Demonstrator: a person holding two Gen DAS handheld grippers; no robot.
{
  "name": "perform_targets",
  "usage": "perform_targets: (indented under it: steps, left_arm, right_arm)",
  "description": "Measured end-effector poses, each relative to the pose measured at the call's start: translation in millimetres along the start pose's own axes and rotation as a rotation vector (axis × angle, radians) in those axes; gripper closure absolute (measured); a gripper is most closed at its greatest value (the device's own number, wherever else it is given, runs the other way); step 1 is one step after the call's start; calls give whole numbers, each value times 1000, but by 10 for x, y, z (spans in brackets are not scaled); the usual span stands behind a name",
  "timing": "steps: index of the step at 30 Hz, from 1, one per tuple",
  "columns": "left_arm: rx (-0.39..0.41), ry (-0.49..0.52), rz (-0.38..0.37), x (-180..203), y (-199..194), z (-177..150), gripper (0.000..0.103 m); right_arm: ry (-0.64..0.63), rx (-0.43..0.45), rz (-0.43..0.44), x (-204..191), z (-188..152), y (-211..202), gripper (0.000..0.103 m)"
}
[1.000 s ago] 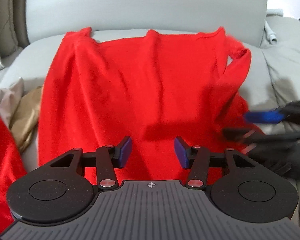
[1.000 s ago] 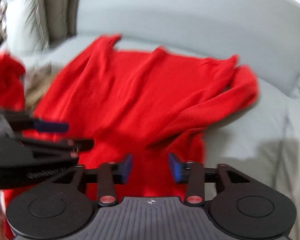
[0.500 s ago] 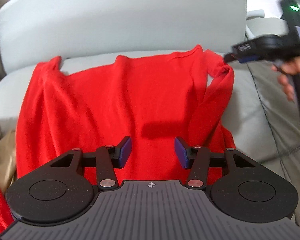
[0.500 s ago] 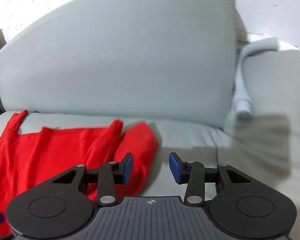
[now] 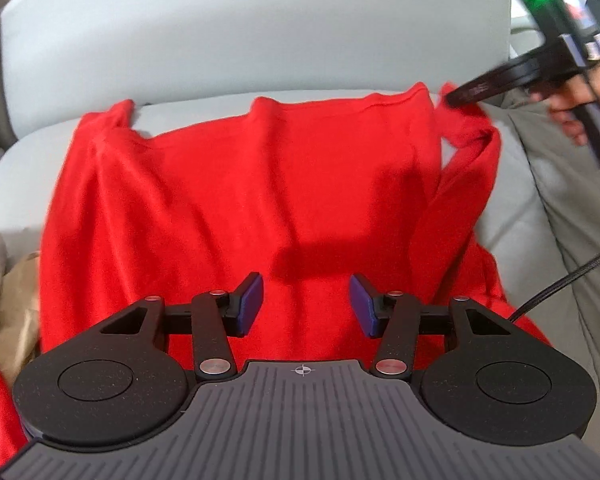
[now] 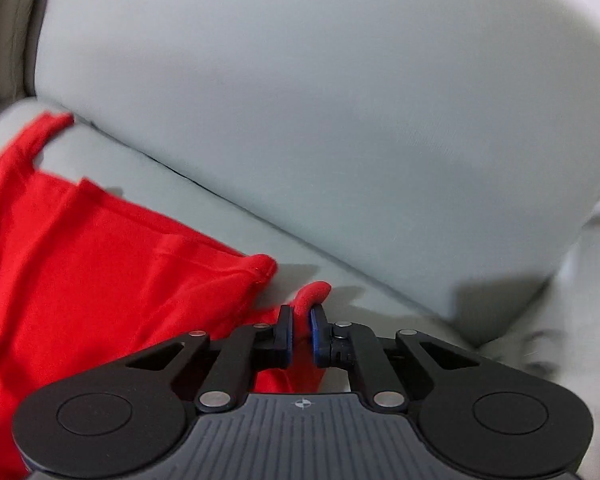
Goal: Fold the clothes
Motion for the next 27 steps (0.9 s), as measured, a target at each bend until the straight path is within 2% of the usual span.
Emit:
perform_targets:
  steps: [3,5,6,8,9,11,13,17,22,27]
  left_arm:
    - [24,6,-2,-31,-213,-31,49]
    - [53,19,-18,-21,-454,-70,49]
    - [66,31,-30,2,-565,-86,49]
    - [94,58,-60,64,-781,-135,49]
    - [106,72,-76,94,-879,-161,49]
    - [139,113,-128,214,-1141,-261,49]
    - [158,150,-188,359,-1351,-378,49]
    - [179,251,-283,733,-1658,-628,49]
    - [163,324,-324,1089,-1766,-856,49]
    - [129,399,-330,1418,-1686,-949,49]
  right_arm:
    - [69,107,-88,140,59,-586,95]
    - [102,203,-188,258,98,-1255,95]
    - [107,229,-221,292,111,-1448,95]
    - [140,334,-326,389,110,-2289,95]
    - [145,352,-346,387,105,-2445,95]
    - [146,411,-429,368,48,-3153,95]
    - [112,427,-519,312,-38,-3615,95]
    - [105,385,-629,329,-335,-4123,95]
    - [193,332,-689,495,-780,-4232,95]
    - [268,272,-629,855,-1206,-3991,94]
Point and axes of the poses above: each gripper's, at about its wrist camera, not at the fingertips, and y roughly the way its jaws point, x to its right, z to its top, the point moved 3 cm from there along y, roughly the way its jaws point, and after that the axes turned 7 degrees about z, right-handed, at the moved point
